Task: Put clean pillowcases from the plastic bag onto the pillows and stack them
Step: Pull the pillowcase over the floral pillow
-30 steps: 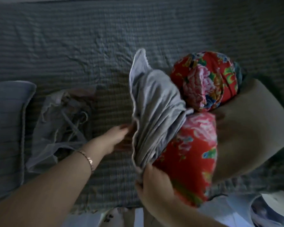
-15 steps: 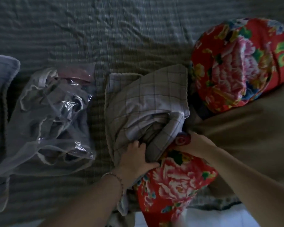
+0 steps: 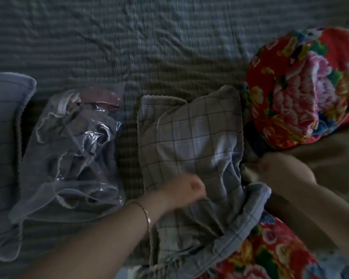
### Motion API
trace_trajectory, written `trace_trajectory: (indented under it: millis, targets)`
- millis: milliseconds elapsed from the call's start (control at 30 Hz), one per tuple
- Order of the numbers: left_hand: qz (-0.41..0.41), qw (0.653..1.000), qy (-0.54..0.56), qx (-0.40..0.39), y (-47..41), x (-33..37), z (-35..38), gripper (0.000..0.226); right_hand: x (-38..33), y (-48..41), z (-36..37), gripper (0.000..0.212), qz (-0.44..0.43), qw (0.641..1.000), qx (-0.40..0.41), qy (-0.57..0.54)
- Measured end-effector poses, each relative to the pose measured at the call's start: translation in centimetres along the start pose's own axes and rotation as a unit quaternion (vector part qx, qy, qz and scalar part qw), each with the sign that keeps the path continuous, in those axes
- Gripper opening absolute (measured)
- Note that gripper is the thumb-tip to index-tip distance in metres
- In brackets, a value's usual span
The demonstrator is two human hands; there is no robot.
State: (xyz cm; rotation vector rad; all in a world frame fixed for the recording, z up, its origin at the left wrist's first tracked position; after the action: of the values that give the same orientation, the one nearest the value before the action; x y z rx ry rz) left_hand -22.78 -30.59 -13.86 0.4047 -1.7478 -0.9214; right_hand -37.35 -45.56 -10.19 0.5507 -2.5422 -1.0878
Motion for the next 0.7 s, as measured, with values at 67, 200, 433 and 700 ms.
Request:
trace_trajectory:
  millis: [67, 200, 433, 700]
  targets:
    - [-0.057, 0.946, -0.013, 0.318, -0.1, -2.7, -8.0, 0.013, -3.5, -1.4, -2.8, 0.021, -0.055, 0.989, 0.071, -0.116]
    - [-0.150, 0.903, -0.049, 0.400, -1.2, -8.3, -12.5, 0.029, -11.8, -3.9, -2.2, 0.044, -0.168, 0.981, 0.092, -0.009]
    - [-0.033, 0.896, 0.052, 0.439, -1.7, -10.4, -13.3, 0.019, -13.2, -6.5, 1.3, 0.027, -0.187, 0.969, 0.142, 0.082]
    - [0.124, 0.911, 0.022, 0.392, 3.3, -4.3, -9.5, 0.018, -10.5, -4.0, -0.3, 0.004, -0.336, 0.914, 0.220, -0.054]
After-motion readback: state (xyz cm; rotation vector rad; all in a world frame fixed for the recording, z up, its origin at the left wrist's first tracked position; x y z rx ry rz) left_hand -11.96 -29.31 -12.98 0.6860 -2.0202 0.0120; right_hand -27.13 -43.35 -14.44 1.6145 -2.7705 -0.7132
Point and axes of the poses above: each hand's wrist, its own y-axis away from the middle knuckle, its own z-axis out of the palm, x = y × z, the point moved 7 cm from there along -y, towards the middle knuckle, and after that the axes turned 5 degrees about y, right-handed, at the moved point
